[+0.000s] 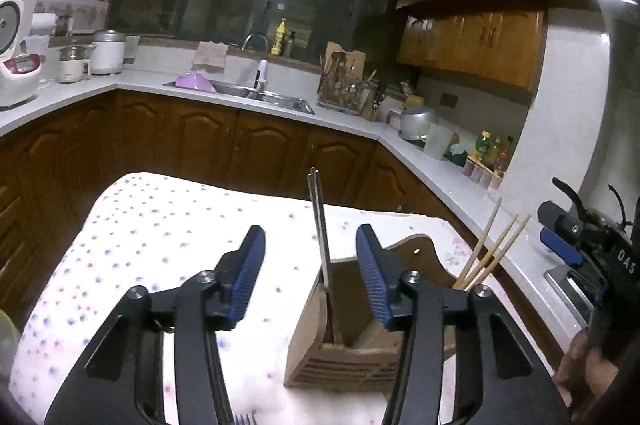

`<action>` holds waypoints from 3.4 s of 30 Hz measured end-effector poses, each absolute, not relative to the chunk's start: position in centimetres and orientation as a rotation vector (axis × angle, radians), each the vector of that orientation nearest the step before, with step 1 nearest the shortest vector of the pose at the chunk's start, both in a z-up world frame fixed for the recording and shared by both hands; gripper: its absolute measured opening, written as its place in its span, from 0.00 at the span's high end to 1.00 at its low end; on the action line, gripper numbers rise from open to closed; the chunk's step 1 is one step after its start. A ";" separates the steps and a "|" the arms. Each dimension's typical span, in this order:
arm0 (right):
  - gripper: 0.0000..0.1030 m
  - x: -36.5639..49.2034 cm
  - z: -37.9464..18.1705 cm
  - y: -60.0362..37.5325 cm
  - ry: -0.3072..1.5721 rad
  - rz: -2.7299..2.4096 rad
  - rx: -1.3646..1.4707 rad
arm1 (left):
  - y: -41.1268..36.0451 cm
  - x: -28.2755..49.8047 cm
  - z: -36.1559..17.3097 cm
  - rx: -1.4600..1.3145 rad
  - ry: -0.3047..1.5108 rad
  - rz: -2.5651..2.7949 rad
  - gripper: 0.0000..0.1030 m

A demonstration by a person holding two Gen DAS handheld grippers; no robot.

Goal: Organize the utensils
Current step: 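Lower both chopsticks into the holder and open both tools, then grasp a wooden chopstick with the left tool while the right tool grasps a steel spoon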

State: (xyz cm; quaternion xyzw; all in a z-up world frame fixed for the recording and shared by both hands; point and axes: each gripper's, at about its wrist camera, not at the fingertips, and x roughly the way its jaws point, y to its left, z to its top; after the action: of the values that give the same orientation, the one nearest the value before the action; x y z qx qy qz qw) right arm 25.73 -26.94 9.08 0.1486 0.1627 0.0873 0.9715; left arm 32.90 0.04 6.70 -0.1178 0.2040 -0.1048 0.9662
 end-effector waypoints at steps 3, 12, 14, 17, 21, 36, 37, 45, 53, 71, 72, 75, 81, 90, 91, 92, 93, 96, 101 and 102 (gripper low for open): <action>0.12 25.0 9.4 -27.3 0.320 0.185 0.310 | 0.7 31.5 6.7 -0.245 0.414 -0.182 0.20; 0.01 21.2 8.4 -27.3 0.382 0.203 0.320 | 1.3 26.7 5.7 -0.244 0.481 -0.195 0.14; 0.01 20.3 7.7 -27.0 0.413 0.210 0.314 | 1.0 25.5 5.4 -0.244 0.496 -0.207 0.14; 0.01 18.6 6.8 -26.6 0.460 0.204 0.281 | 0.6 23.8 5.1 -0.230 0.511 -0.212 0.13; 0.01 16.1 5.7 -26.4 0.512 0.189 0.230 | 0.2 21.4 4.7 -0.225 0.527 -0.228 0.13; 0.01 10.0 1.0 -28.6 0.629 0.111 0.204 | -1.2 16.7 1.7 -0.193 0.626 -0.236 0.12; 0.01 9.8 0.7 -28.9 0.635 0.112 0.213 | -1.4 16.6 1.4 -0.191 0.636 -0.239 0.12; 0.01 9.0 -0.8 -29.8 0.679 0.094 0.213 | -2.9 16.2 -0.9 -0.145 0.733 -0.259 0.12; 0.01 9.3 -2.1 -30.4 0.717 0.089 0.210 | -4.6 17.3 -2.2 -0.096 0.807 -0.278 0.12; 0.54 12.6 -4.7 -31.8 0.838 0.090 0.236 | -9.6 22.2 -3.9 0.019 0.913 -0.355 0.19; 0.55 12.8 -4.7 -31.7 0.845 0.089 0.232 | -9.9 22.5 -4.1 0.024 0.922 -0.362 0.20; 0.61 13.4 -5.0 -31.8 0.861 0.089 0.224 | -10.9 23.6 -4.7 0.043 0.946 -0.373 0.25; 0.63 14.4 -6.0 -32.3 0.893 0.082 0.225 | -12.4 25.6 -6.0 0.082 0.983 -0.381 0.42; 0.69 15.4 -7.1 -32.6 0.925 0.071 0.229 | -14.7 27.4 -7.4 0.180 1.017 -0.394 0.65; 0.71 15.5 -7.2 -32.6 0.927 0.070 0.228 | -15.0 27.5 -7.4 0.195 1.016 -0.392 0.65; 0.71 15.7 -7.2 -32.7 0.928 0.069 0.225 | -15.2 27.6 -7.4 0.204 1.016 -0.392 0.65; 0.71 15.8 -7.3 -32.6 0.928 0.069 0.224 | -15.4 27.7 -7.4 0.214 1.016 -0.393 0.65; 0.72 16.3 -7.3 -32.6 0.933 0.068 0.215 | -15.7 28.2 -7.4 0.220 1.021 -0.400 0.67; 0.76 17.0 -7.3 -32.0 0.943 0.063 0.169 | -15.2 28.1 -7.3 0.190 1.007 -0.409 0.91; 0.77 17.0 -7.4 -31.9 0.945 0.057 0.150 | -15.1 27.9 -7.4 0.190 1.005 -0.414 0.91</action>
State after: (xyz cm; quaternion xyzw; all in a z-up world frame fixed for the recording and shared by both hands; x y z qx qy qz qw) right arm 17.01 -31.86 -7.35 0.0720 0.4545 0.0274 0.8874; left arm 27.89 -15.09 -7.35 0.0902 0.4772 -0.1968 0.8517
